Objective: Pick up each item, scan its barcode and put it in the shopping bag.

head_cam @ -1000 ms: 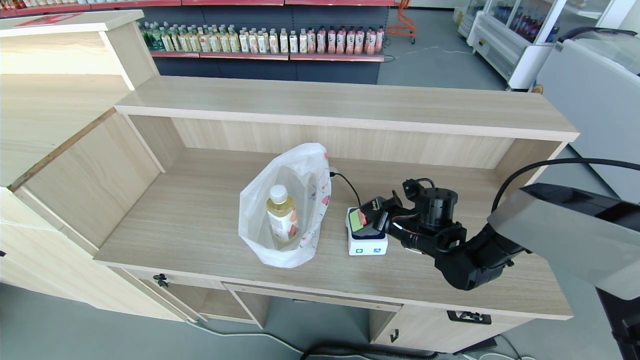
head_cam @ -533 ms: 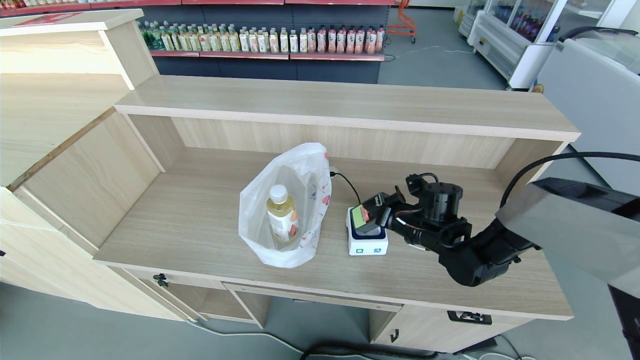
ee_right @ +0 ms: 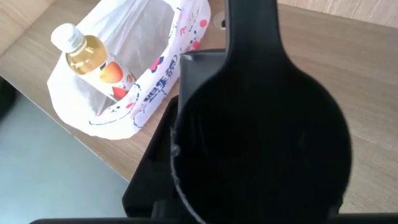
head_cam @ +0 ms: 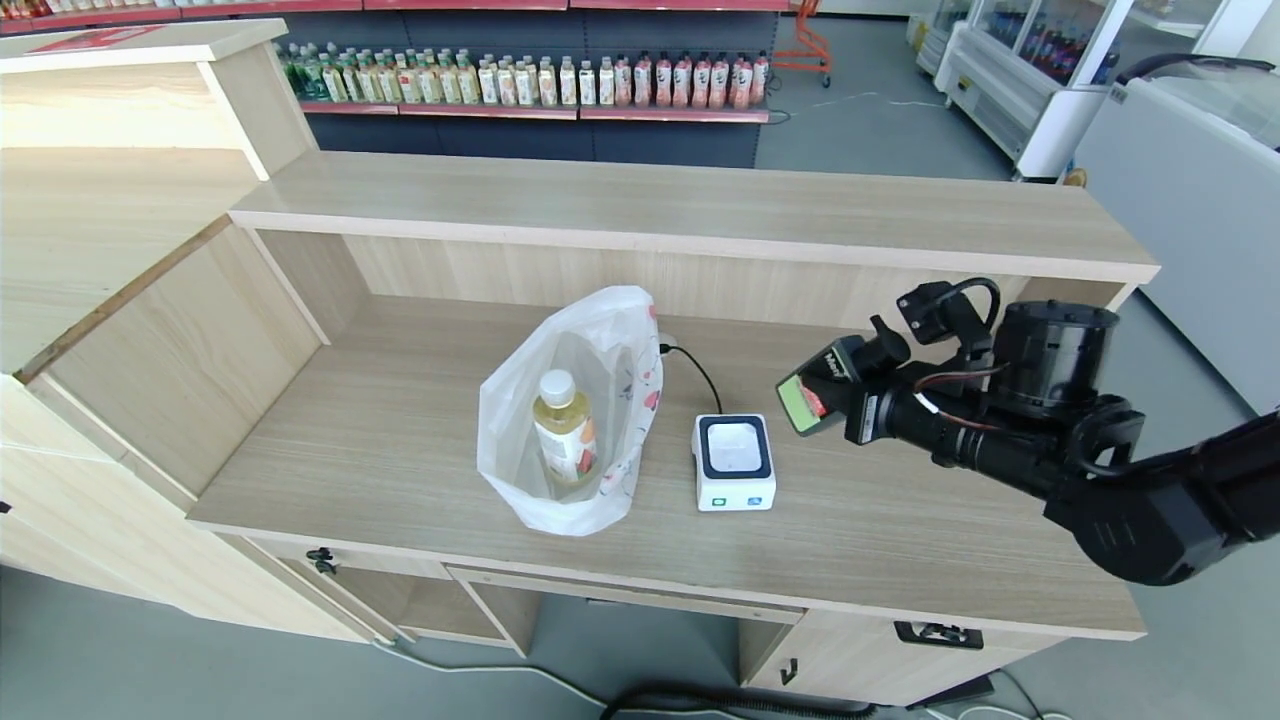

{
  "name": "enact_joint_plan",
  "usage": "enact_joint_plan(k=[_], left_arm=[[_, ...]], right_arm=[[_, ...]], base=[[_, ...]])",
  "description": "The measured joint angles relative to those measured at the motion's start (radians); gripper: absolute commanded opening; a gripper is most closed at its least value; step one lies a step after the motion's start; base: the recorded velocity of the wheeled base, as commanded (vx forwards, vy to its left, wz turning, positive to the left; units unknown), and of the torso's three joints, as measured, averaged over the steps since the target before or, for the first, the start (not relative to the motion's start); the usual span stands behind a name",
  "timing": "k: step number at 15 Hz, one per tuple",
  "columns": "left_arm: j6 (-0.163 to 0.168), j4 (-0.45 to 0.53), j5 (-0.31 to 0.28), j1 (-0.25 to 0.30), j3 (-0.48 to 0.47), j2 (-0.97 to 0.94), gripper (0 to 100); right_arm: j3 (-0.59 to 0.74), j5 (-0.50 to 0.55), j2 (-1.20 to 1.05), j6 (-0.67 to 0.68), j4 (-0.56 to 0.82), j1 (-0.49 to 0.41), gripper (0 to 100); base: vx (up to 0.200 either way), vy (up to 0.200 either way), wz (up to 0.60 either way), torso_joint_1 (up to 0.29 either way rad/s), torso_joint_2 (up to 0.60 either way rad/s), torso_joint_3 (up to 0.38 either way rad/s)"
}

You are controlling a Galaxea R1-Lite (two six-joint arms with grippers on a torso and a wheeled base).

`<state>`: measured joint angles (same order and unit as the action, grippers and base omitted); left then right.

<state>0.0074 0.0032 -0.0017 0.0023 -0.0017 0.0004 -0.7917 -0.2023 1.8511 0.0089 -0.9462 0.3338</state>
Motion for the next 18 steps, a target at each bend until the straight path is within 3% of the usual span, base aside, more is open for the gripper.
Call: enact_joint_plan(k=[9, 18], left_arm=[[0.006, 0.000, 0.000, 0.000, 0.000, 0.000, 100], [-0.002, 0.000, 0.000, 0.001, 0.000, 0.000, 100]], right_arm=[[0.060, 0.001, -0.097, -0.022, 0.009, -0.009, 0], [0.035, -0.016, 0.066, -0.021, 0.000, -0.005, 0]], base=[[0.200, 0.178, 0.00, 0.006, 0.00, 0.001], [0.000, 0.000, 0.00, 0.000, 0.00, 0.000]])
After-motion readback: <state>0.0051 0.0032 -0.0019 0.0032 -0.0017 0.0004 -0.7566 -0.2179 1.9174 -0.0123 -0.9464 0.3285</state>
